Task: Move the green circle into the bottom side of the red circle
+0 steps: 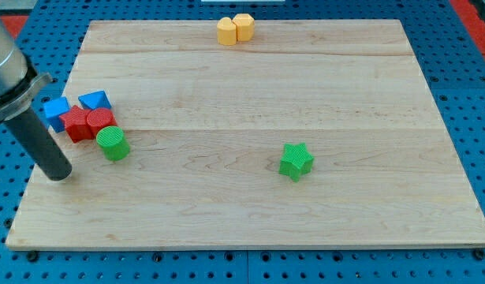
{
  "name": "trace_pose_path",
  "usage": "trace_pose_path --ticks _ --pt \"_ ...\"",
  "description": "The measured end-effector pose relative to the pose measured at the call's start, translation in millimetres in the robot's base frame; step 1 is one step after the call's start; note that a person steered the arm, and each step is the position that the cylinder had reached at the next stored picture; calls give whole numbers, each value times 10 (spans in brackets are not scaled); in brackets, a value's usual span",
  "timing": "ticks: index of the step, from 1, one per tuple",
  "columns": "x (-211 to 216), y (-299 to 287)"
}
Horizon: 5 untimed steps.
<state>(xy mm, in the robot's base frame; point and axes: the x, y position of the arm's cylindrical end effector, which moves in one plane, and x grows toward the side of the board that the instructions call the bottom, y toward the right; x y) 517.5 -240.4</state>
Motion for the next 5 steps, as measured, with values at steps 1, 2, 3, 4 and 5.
trace_pose_path --ticks 1,2,3,4,5 --pt "24 747" --pt "-253 1120" --pt "-367 1077" --pt "-367 768" --pt "-367 676"
